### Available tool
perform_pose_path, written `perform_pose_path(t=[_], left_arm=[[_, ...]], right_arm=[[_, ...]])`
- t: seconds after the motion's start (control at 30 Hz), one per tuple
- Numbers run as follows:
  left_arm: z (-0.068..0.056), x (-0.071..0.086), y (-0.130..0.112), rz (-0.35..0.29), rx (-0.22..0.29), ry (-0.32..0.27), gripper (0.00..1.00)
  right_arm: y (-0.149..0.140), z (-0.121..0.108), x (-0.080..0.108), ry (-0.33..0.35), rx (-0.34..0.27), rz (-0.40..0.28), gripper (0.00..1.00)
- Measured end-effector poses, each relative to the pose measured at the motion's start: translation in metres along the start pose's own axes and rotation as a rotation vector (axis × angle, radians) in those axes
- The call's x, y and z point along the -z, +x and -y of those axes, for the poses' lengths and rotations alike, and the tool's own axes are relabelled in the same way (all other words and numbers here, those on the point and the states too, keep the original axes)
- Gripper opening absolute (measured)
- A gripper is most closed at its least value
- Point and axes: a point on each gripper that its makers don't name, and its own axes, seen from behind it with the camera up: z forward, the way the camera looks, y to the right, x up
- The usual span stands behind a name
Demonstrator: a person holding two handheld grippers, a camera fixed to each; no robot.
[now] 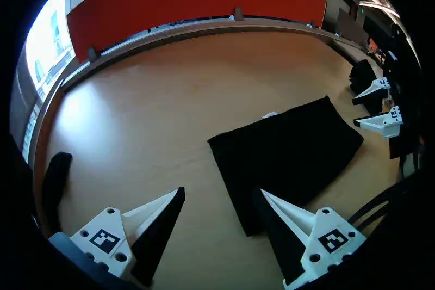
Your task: Fold towel
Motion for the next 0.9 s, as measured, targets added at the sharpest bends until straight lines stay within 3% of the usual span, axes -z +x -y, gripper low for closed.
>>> perform_pose_path(t=[0.4, 0.9], left_arm=[[-0.008, 0.011, -0.022, 0.011, 0.039, 0.005, 0.92], [0.002, 0.022, -0.041, 0.009, 0.125, 0.047, 0.92]], right_arm=[[-0.010, 0.011, 0.012, 0.004, -0.014, -0.008, 0.84], [-0.009, 0.019, 0.010, 0.045, 0.033, -0.012, 0.83]])
